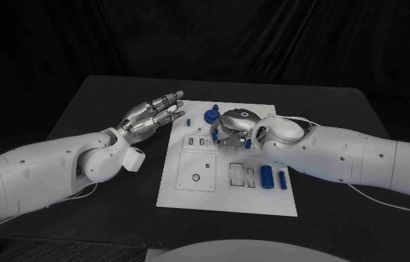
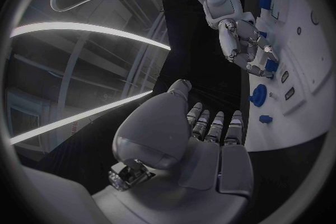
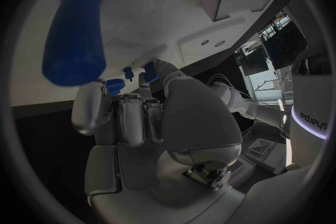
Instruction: Assemble the parts on the task board
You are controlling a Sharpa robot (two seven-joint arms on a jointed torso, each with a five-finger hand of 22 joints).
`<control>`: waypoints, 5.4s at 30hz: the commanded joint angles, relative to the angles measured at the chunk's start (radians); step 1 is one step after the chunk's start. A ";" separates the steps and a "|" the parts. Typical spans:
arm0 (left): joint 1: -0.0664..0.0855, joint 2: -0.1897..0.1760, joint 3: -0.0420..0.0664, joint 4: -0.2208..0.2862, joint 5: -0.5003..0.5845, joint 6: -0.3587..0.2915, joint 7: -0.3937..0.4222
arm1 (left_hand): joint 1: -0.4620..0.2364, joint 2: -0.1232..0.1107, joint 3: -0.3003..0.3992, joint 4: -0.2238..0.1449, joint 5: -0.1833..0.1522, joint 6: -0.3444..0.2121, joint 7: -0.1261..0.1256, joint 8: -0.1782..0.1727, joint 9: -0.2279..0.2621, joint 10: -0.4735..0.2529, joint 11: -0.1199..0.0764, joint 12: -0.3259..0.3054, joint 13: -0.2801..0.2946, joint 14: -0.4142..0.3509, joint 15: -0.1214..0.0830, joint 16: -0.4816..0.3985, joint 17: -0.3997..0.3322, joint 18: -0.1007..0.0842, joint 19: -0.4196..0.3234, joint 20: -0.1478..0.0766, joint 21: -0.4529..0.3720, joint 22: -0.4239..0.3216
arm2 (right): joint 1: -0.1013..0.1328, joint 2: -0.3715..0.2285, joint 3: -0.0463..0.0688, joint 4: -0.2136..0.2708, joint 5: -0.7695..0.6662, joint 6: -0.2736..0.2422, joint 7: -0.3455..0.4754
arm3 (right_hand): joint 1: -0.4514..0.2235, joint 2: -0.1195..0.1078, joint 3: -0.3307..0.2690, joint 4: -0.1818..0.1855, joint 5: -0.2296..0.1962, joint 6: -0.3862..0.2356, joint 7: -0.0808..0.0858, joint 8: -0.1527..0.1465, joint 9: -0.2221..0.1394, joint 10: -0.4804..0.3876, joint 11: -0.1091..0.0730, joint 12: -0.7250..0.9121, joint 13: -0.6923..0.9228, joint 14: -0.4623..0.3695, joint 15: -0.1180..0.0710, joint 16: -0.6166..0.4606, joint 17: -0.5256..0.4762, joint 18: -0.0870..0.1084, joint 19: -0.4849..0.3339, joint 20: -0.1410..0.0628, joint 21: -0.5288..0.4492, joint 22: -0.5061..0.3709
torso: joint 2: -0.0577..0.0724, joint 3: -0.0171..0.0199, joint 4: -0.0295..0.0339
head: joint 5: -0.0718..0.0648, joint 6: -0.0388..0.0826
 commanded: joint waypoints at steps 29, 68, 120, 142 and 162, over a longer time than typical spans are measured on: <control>-0.001 -0.006 0.001 0.012 0.002 -0.028 0.028 | 0.000 -0.021 0.019 -0.019 0.000 -0.005 0.010 0.006 0.001 -0.004 0.008 0.009 0.001 0.002 0.009 0.007 0.002 0.016 0.003 0.014 0.001 0.000 | 0.045 -0.070 0.001 0.093 -0.004 -0.162 -0.003 | -0.047 -0.148 -0.114 0.172 -0.310 -0.275 -0.005 -0.115 -0.181 0.105 0.000 0.004 0.263 0.069 0.004 -0.036 0.133 0.021 -0.009 0.003 -0.063 0.151 | 0.001 0.0009 -0.0003 | 0.004 0.002; 0.319 0.230 0.003 -0.042 -0.869 0.189 -1.021 | -0.504 0.017 -0.229 0.071 -0.603 0.672 0.049 0.452 0.226 1.490 -0.008 1.501 1.547 1.526 -0.138 1.501 1.552 -0.135 1.418 -0.128 1.503 1.452 | 0.202 -0.398 0.000 0.269 0.030 -0.351 0.132 | -0.212 0.002 -0.108 0.166 -0.218 -0.068 0.005 0.059 -0.169 0.105 0.008 0.004 0.263 0.084 0.010 0.021 0.180 0.008 0.022 0.009 0.013 0.172 | -0.040 0.0503 -0.0570 | 0.015 -0.044; 0.223 0.490 0.002 -0.278 -0.875 0.272 -1.154 | -0.396 0.010 -0.055 -0.040 -0.480 0.667 0.024 0.449 0.455 1.490 -0.033 1.501 1.547 1.526 -0.163 1.501 1.552 -0.123 1.383 -0.153 1.472 1.412 | 0.141 -0.353 0.000 0.222 0.026 -0.337 0.107 | -0.184 0.029 -0.105 0.162 -0.129 -0.058 0.009 0.074 -0.178 0.105 0.013 0.004 0.263 0.082 0.013 0.013 0.172 0.010 0.019 0.011 0.005 0.169 | -0.048 0.0765 -0.0746 | 0.056 -0.063; 0.194 0.522 0.002 -0.326 -0.875 0.278 -1.132 | -0.389 0.007 -0.026 -0.059 -0.466 0.663 0.021 0.435 0.481 1.490 -0.037 1.501 1.547 1.526 -0.167 1.501 1.552 -0.122 1.380 -0.158 1.469 1.408 | 0.136 -0.343 0.000 0.211 0.026 -0.345 0.114 | -0.182 0.030 -0.105 0.161 -0.127 -0.056 0.009 0.075 -0.178 0.105 0.014 0.004 0.263 0.080 0.014 0.007 0.166 0.012 0.015 0.012 -0.007 0.166 | -0.051 0.0757 -0.0720 | 0.045 -0.063; 0.183 0.544 0.002 -0.357 -0.875 0.269 -1.112 | -0.356 -0.021 0.092 -0.141 -0.402 0.662 0.016 0.385 0.537 1.490 -0.042 1.501 1.547 1.526 -0.173 1.501 1.552 -0.120 1.377 -0.164 1.460 1.406 | 0.133 -0.343 0.000 0.208 0.026 -0.341 0.110 | -0.171 0.032 -0.104 0.159 -0.124 -0.054 0.011 0.077 -0.180 0.105 0.016 0.004 0.263 0.079 0.016 0.003 0.162 0.013 0.013 0.013 -0.012 0.164 | -0.053 0.0775 -0.0715 | 0.041 -0.063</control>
